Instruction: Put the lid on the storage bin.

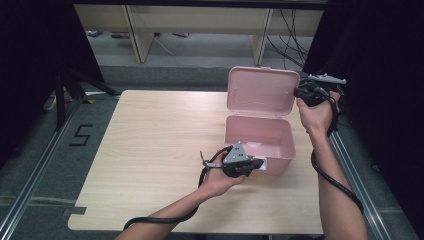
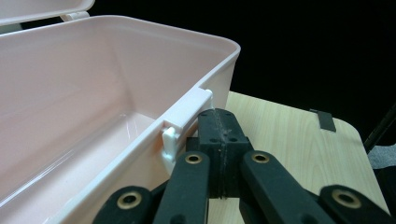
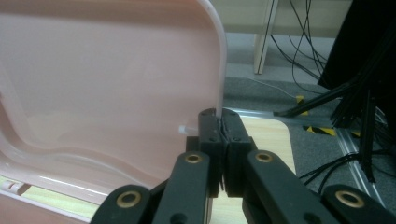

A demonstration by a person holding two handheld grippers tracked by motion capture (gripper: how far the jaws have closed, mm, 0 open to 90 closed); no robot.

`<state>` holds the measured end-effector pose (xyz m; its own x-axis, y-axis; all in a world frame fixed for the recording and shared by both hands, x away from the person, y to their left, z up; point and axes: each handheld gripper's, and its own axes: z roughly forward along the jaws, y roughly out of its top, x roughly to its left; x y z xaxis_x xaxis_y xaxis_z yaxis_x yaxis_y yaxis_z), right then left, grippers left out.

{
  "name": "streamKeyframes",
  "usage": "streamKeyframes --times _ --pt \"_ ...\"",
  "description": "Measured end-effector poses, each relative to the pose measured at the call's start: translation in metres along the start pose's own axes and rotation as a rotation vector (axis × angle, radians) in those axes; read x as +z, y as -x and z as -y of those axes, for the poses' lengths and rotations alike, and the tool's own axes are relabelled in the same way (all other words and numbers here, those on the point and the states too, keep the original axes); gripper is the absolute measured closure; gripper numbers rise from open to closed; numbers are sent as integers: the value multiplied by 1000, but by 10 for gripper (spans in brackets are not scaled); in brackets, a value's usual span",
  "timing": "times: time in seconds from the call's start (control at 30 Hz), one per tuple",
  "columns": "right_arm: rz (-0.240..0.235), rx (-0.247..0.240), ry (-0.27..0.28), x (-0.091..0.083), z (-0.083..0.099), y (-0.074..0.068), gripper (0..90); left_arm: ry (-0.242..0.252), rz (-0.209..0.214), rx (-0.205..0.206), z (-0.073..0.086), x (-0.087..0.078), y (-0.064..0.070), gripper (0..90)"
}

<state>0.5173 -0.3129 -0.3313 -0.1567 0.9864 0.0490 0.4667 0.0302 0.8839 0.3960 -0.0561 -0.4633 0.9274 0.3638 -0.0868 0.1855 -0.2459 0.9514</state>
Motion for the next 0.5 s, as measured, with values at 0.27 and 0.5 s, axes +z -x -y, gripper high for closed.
streamKeyframes --times 0.27,0.5 --pt "7 -17 44 -4 6 -2 897 1 0 -2 0 0 0 898" --pt "20 -32 80 -8 13 -5 897 1 -1 -1 0 0 0 898"
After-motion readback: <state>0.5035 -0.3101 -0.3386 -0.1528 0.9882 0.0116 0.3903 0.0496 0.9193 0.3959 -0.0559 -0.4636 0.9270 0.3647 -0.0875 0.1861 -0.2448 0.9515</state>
